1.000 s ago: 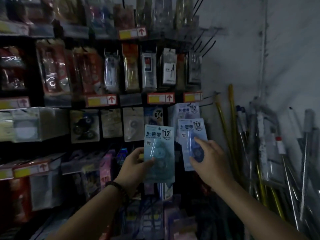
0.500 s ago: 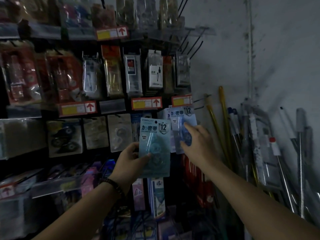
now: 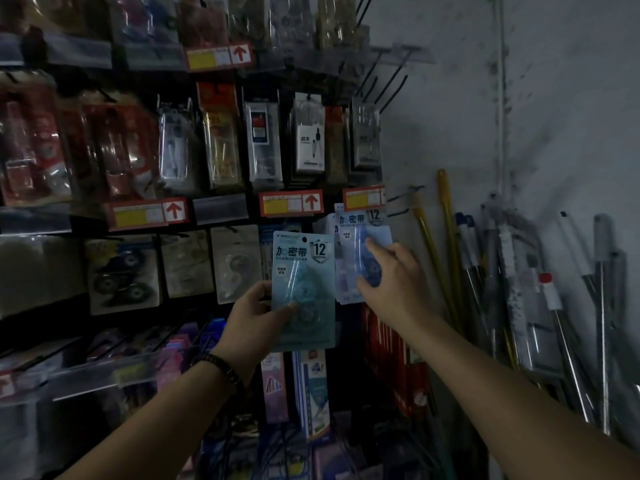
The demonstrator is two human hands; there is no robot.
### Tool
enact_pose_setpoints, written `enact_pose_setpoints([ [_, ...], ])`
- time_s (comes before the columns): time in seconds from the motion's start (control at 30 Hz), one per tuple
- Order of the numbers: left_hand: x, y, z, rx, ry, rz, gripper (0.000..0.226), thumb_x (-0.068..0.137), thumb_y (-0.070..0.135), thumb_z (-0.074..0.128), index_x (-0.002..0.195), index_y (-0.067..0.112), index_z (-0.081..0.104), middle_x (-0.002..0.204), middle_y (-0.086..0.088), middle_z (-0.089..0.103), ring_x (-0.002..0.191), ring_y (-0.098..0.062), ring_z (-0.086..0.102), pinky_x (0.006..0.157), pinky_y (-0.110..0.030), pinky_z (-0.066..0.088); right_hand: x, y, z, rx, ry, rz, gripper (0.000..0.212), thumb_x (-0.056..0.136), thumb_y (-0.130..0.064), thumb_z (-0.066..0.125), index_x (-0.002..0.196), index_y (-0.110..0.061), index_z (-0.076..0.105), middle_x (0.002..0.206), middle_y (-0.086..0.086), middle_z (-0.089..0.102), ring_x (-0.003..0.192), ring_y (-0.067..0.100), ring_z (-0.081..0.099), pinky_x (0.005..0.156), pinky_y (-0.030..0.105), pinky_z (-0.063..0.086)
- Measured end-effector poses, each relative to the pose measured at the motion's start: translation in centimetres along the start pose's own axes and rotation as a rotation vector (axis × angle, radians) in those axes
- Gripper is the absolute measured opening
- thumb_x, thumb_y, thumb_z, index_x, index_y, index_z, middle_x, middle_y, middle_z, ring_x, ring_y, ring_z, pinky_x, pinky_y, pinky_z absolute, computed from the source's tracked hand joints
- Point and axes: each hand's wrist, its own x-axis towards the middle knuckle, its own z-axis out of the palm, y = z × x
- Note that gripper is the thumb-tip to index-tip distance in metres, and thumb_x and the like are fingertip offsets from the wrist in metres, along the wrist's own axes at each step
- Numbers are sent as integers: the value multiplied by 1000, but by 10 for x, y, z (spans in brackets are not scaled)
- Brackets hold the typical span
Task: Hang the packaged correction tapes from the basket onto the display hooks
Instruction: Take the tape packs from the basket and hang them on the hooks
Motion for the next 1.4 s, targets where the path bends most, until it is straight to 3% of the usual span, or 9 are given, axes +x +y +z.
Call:
enact_pose_setpoints([
  [0.3, 0, -7, 0, -46, 14, -6, 22, 99, 8, 69, 115, 23, 65, 115, -8, 75, 106, -30, 75, 96, -56, 61, 22, -2, 19, -104, -126, 28, 69, 90, -26, 75, 153, -25, 45, 139, 9, 48, 125, 29, 53, 96, 44, 56],
  [0.47, 0, -12, -5, -73, 33, -26, 23, 98, 10, 72, 118, 19, 67, 117, -9, 77, 106, -31, 76, 96, -59, 60, 25, 1, 33, -134, -145, 16, 34, 87, -30, 77, 117, -27, 62, 123, 7, 56, 106, 28, 63, 81, 44, 61],
  [0.53, 1, -13, -6, -87, 31, -31, 25, 98, 10, 72, 120, 19, 66, 118, -10, 77, 107, -32, 76, 95, -59, 60, 19, -4, 28, -135, -122, 23, 28, 92, -36, 72, 117, -27, 63, 124, 5, 52, 106, 26, 60, 83, 46, 59],
  [0.67, 4, -9, 0, -137, 33, -36, 25, 97, 8, 72, 120, 16, 66, 116, -9, 76, 103, -30, 76, 90, -58, 63, -13, -25, 7, 5, -3, -114, 36, 98, -45, 59, 126, -23, 61, 124, -1, 53, 109, 20, 58, 85, 40, 57],
  [0.8, 1, -5, 14, -193, -1, -24, 25, 97, 8, 71, 121, 15, 65, 117, -7, 76, 104, -29, 77, 84, -53, 65, -62, -52, -5, 172, -89, -134, 67, 95, -56, 62, 153, -35, 36, 136, -9, 45, 113, 7, 55, 82, 27, 59],
  [0.9, -5, -6, 27, -240, -49, -1, 24, 100, 6, 67, 123, 14, 64, 116, -9, 77, 105, -32, 77, 85, -53, 65, -78, -55, 0, 203, -106, -144, 84, 90, -53, 70, 161, -37, 26, 138, -11, 39, 119, 7, 53, 87, 25, 59],
  [1.0, -3, -10, 35, -239, -106, 18, 21, 104, 12, 63, 125, 16, 65, 119, -9, 77, 107, -31, 77, 83, -48, 65, -72, -48, -2, 215, -50, -78, 81, 91, -44, 74, 160, -37, 32, 136, -10, 43, 119, 8, 56, 90, 25, 58],
  [1.2, 5, -7, 31, 222, -56, 173, 30, 100, 25, 72, 127, 27, 60, 114, 2, 74, 101, -20, 74, 78, -37, 62, -46, -22, 2, 226, 9, 137, 80, 88, -39, 79, 156, -42, 38, 127, -9, 46, 112, 12, 58, 94, 32, 56],
  [1.4, 3, -3, 18, 533, -2, 336, 13, 99, 23, 70, 111, 28, 67, 106, 10, 71, 94, -8, 71, 81, -28, 61, -19, -11, -4, 137, 77, 178, 78, 90, -43, 75, 157, -43, 36, 125, -7, 46, 107, 12, 58, 89, 34, 59],
])
